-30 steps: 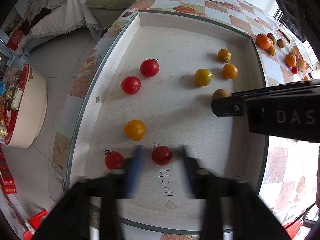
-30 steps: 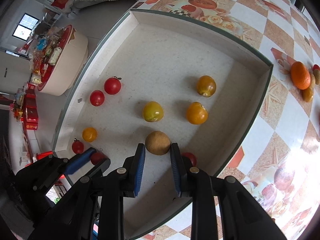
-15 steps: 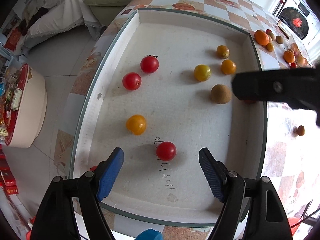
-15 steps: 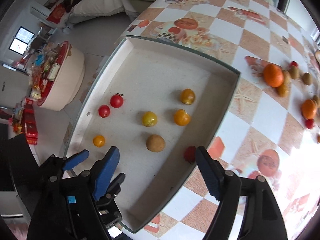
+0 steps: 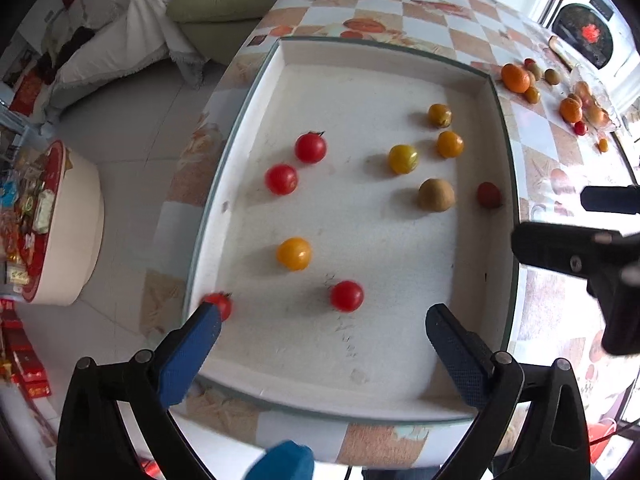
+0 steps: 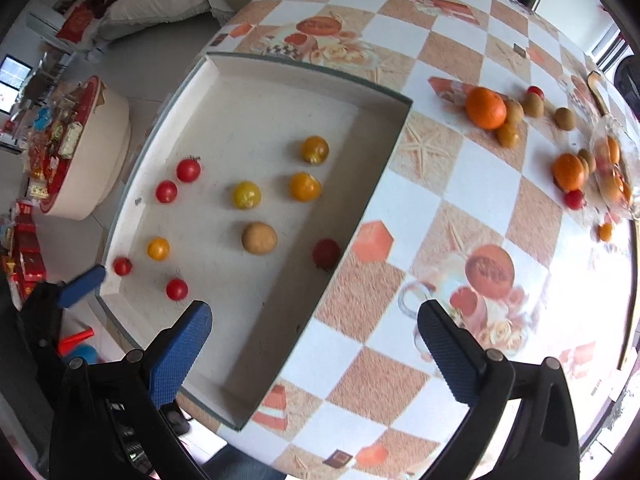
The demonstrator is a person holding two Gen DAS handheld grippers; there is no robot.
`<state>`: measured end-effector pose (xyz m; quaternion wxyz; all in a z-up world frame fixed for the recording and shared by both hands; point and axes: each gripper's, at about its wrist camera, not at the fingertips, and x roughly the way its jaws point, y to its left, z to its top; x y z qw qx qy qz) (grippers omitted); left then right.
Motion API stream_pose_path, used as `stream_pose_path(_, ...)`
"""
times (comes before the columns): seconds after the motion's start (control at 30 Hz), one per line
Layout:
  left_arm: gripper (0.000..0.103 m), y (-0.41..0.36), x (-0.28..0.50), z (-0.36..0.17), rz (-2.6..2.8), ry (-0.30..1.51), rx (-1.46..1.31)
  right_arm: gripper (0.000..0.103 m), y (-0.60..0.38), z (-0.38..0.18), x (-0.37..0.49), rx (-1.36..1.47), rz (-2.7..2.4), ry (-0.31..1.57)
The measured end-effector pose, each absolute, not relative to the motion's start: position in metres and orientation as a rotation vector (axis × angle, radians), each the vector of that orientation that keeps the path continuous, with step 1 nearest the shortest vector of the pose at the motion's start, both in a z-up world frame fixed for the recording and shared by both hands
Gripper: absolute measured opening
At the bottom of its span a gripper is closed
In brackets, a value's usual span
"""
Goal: Organize fruits
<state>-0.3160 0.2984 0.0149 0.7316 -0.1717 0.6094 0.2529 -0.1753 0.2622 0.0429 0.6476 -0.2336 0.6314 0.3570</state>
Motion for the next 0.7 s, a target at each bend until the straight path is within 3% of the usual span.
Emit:
stream_pose_path(0.37,0.103,0.305,-0.330,0.030,0.503,1.469,-0.376,0.103,0.252,0.059,-0.200,-0.631,0.761,1.449)
stream_pose_path(0.7,0.103,0.292,-0.338,0.061,0.458,1.406,-0.295,0.103,0.242,0.087,-0.215,-0.679,0.744,1.389)
